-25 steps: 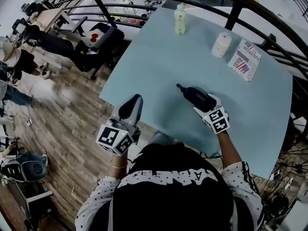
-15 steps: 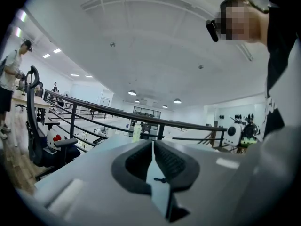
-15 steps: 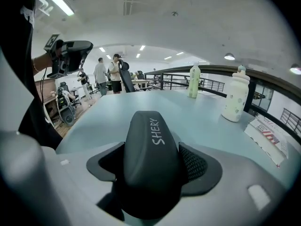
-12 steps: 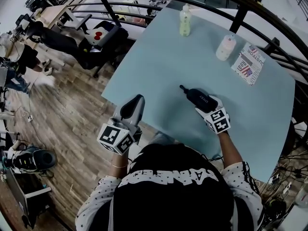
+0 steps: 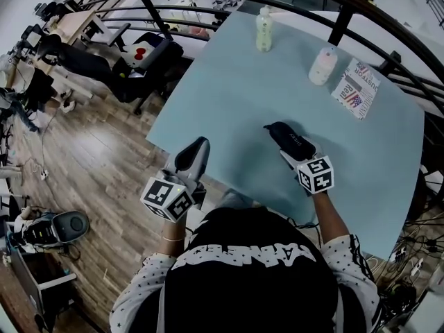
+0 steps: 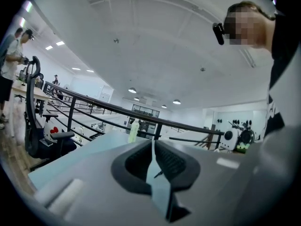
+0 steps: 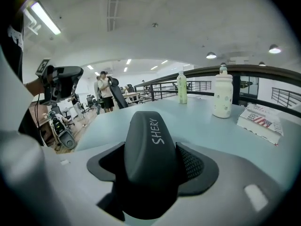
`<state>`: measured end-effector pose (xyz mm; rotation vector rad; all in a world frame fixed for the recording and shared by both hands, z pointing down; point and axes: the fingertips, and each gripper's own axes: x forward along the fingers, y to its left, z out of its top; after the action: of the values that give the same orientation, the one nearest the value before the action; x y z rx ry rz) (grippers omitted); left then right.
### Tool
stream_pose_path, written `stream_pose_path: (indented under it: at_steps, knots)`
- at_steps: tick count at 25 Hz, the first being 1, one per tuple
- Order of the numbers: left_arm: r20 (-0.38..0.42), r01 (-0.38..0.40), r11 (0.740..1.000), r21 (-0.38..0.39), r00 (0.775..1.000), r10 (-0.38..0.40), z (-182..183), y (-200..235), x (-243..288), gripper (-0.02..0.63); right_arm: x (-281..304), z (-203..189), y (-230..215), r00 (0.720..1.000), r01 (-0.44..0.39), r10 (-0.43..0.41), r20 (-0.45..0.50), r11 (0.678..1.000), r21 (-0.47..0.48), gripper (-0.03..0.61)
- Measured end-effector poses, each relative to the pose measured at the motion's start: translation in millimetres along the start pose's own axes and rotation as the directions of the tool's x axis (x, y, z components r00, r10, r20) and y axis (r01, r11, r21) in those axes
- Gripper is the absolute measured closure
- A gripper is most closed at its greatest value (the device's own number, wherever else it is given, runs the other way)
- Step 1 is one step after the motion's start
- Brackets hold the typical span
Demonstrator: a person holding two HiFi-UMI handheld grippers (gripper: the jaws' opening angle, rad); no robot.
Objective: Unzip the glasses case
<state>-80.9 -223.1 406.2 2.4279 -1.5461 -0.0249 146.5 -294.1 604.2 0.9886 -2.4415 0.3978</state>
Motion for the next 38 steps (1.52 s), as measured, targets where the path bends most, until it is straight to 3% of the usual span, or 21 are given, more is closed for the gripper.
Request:
stream_pose_path:
  at_steps: [9,20,31,38]
  knots:
    - [-0.028,0.073,0.996,-0.059,0.997,-0.075,-12.9,-15.3,6.8,0.614,-26.1,35.4,16.8,0.992,0.014,-0.015,0.126,1.0,0.005,0.236]
    - [-0.052,0.166,0.975,-0.145,0.983,-0.175,-21.7,-46.4,15.7,0.614,-70.5,77.4,42.5,0.961,0.003,0.004,0.275,1.0,-0.027,0.236]
    - [-0.048,0.285,0.924,-0.255,0.951,-0.306,-27.2,-91.0,17.6,0.614,-108.6,103.1,74.6,0.922,-0.03,0.047,0.384,0.998,-0.05,0.236]
    - [-0.043,0.365,0.889,-0.276,0.919,-0.391,-27.3,-117.4,16.0,0.614,-128.9,121.7,104.6,0.889,-0.055,0.092,0.449,0.994,-0.096,0.236]
